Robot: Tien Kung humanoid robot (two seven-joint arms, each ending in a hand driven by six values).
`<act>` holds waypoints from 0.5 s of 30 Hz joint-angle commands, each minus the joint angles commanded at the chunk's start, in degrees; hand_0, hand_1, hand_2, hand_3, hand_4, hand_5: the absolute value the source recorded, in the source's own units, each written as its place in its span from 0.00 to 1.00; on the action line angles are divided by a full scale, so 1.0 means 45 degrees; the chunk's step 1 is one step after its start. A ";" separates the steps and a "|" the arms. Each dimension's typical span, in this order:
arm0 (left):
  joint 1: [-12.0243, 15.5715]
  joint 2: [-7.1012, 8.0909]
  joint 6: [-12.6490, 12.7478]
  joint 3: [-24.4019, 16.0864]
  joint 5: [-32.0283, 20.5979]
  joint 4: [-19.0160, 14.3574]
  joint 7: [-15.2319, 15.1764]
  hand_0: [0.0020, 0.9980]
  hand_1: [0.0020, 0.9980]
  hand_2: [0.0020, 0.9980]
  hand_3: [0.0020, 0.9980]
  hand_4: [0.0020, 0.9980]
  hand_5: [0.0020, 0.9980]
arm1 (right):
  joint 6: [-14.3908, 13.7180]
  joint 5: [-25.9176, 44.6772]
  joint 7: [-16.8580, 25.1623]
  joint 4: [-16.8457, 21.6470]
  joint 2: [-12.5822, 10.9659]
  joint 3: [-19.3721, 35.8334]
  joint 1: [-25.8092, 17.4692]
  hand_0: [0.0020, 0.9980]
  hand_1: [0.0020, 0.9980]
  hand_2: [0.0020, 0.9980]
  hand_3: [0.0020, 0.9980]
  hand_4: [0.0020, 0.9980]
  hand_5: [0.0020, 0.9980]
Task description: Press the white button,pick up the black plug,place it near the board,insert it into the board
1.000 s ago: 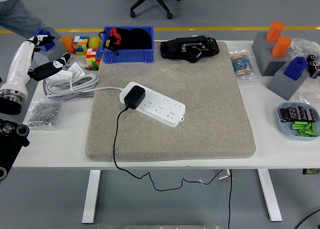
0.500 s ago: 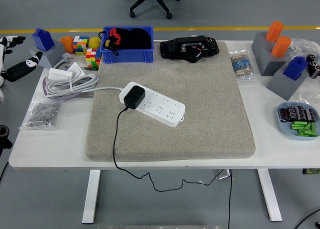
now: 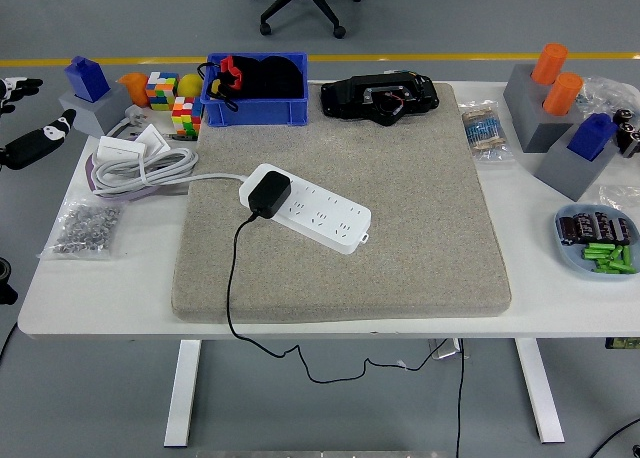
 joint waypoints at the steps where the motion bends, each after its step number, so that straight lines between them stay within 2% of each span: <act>1: 0.0026 0.0000 0.0019 -0.0019 0.0008 -0.0031 0.0024 0.78 0.82 0.75 0.72 0.78 0.33 | 0.0003 -0.0016 -0.0004 0.0001 0.0017 0.0029 -0.0018 0.58 0.49 0.50 0.53 0.64 0.31; 15: 0.0271 -0.0197 -0.0001 -0.0587 -0.0059 -0.0333 -0.0003 0.77 0.82 0.74 0.72 0.78 0.32 | 0.0082 -0.0114 -0.0165 0.0023 0.0021 0.0080 -0.0141 0.58 0.49 0.50 0.53 0.64 0.32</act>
